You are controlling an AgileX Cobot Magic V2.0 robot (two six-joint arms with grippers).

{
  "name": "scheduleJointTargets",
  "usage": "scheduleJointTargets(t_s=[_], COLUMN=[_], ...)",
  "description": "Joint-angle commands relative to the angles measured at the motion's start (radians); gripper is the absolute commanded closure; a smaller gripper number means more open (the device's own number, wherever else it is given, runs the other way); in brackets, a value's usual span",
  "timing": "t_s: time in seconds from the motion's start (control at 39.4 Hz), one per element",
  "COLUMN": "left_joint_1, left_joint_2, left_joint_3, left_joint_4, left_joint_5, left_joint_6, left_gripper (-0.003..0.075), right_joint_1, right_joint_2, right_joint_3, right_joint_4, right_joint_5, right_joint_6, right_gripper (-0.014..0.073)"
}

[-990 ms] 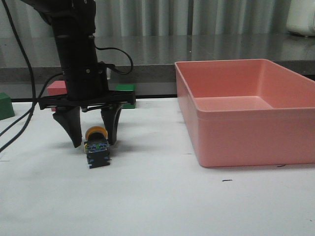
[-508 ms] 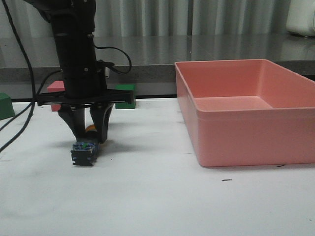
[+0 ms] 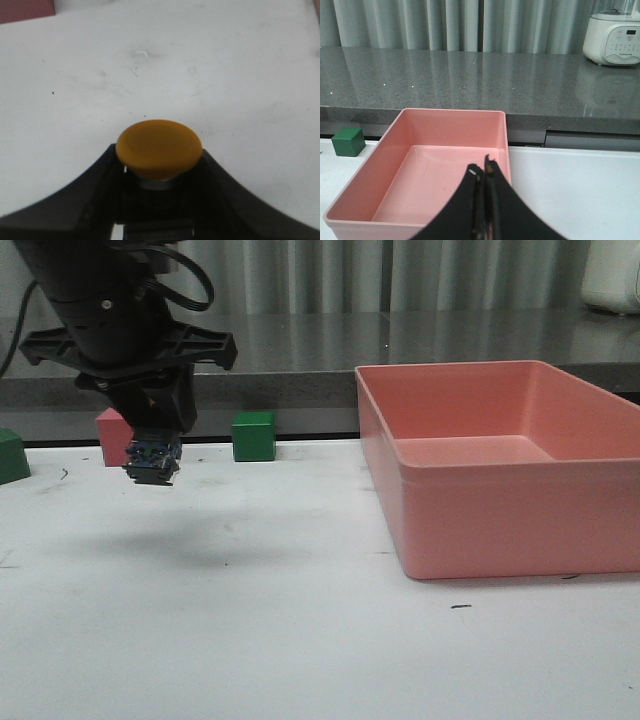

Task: Place and stand button with both arms
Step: 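Lift the button with the left gripper and rotate it cap-up, then set the button upright on the table and open the left gripper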

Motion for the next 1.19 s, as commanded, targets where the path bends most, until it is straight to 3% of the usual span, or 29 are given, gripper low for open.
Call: scheduleJointTargets(t_s=[0.0,0.33,0.51,0.71,0.96,1.17], left_joint_1=[0.014,0.123,0.184,0.198,0.198,0.198], left_joint_2=[-0.133,-0.245,-0.195,-0.076,0.122,0.19], left_joint_3=[0.106,0.58,0.729,0.79,0.791,0.791], left_joint_4=[0.044,0.164,0.146,0.079,0.077,0.077], left_joint_5=[-0.239,-1.085,-1.419,-1.621,-1.859,-1.881], left_joint_6=[-0.013,0.014,0.141,0.26,0.26,0.26], left_gripper=[0.0552,0.0552,0.0552,0.0552,0.0551,0.0551], right_joint_1=[0.001,0.001,0.001,0.001,0.001,0.001], right_joint_2=[0.006,0.006,0.006,0.006,0.006,0.006], right_joint_3=[-0.025,-0.025,-0.025,-0.025,-0.025,-0.025], right_joint_4=[-0.012,-0.012,-0.012,-0.012,-0.012,-0.012], right_joint_5=[-0.085,-0.085,-0.085,-0.085,-0.085,-0.085], right_joint_6=[-0.009,-0.009,-0.009,-0.009,-0.009,-0.009], right_gripper=[0.0655,0.0655,0.0655,0.0655,0.0655,0.0655])
